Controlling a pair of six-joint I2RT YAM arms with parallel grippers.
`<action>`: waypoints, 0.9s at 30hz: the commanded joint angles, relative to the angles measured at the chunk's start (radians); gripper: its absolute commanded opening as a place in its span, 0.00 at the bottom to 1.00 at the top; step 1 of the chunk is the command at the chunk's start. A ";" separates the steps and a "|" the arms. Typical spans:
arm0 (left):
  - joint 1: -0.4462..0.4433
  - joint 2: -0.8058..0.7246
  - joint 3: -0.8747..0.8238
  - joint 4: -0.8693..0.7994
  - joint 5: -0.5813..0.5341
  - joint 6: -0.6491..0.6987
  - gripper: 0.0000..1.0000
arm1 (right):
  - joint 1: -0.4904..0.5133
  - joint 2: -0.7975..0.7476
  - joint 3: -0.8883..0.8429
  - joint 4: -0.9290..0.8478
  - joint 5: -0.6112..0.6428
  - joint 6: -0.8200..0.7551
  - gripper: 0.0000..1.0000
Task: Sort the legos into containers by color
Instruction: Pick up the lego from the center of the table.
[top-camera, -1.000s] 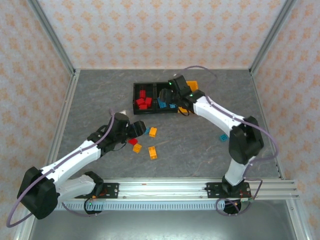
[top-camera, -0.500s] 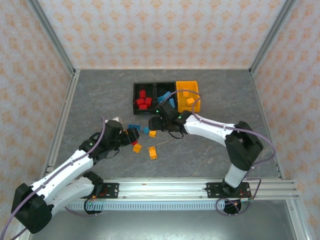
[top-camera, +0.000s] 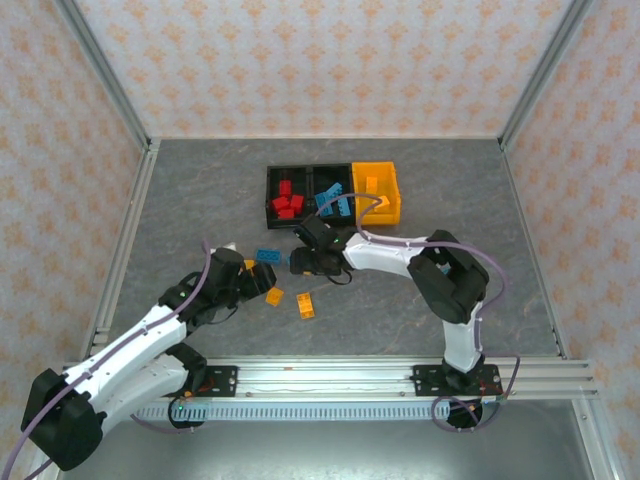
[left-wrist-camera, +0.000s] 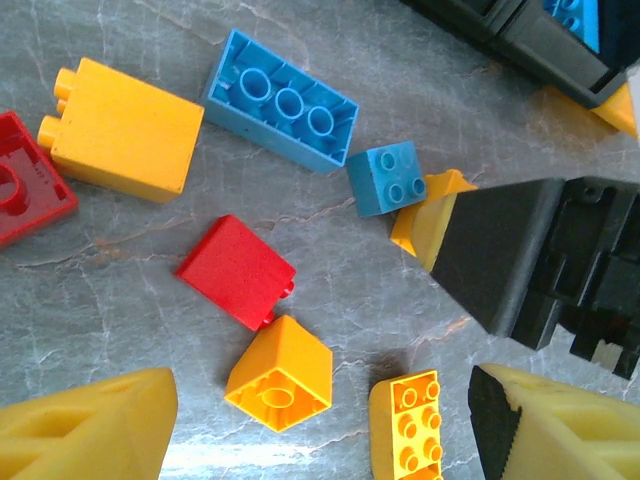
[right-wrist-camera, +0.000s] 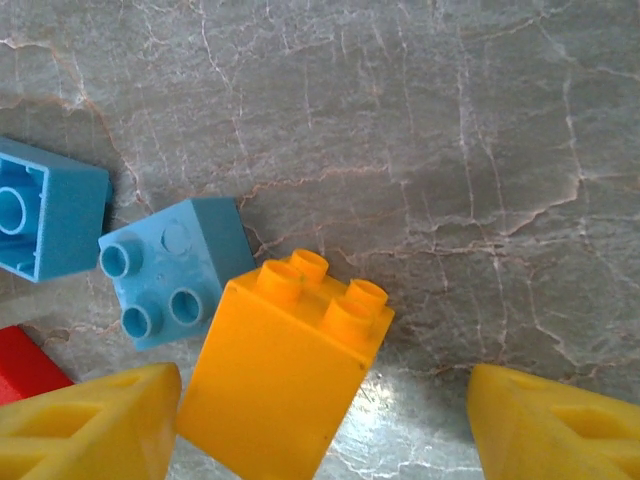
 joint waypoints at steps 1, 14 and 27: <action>0.002 -0.009 -0.015 0.035 0.001 -0.024 0.78 | 0.002 0.020 0.041 -0.027 0.063 0.009 0.73; 0.002 0.004 -0.027 0.060 0.006 -0.036 0.78 | 0.001 0.005 0.012 -0.065 0.197 -0.004 0.51; -0.014 0.066 -0.011 0.119 0.029 -0.036 0.78 | -0.023 -0.107 -0.023 -0.104 0.284 -0.043 0.26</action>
